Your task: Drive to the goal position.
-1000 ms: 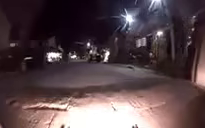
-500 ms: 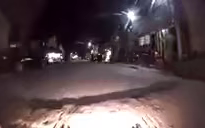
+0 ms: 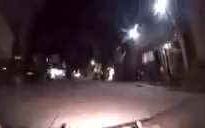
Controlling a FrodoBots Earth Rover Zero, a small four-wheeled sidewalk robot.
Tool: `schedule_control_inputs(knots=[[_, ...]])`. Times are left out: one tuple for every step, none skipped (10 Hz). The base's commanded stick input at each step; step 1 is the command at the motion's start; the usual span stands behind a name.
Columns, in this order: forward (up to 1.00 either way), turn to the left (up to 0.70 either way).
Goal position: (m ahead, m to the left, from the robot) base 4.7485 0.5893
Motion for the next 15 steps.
schedule_control_inputs(knots=[[0.85, 0.00], [0.85, 0.00], [0.85, 0.00], [0.85, 0.00], [0.85, 0.00], [0.85, 0.00], [0.85, 0.00], [0.85, 0.00], [0.85, 0.00], [0.85, 0.00], [0.85, 0.00], [0.85, 0.00], [0.85, 0.00], [0.85, 0.00], [0.85, 0.00]])
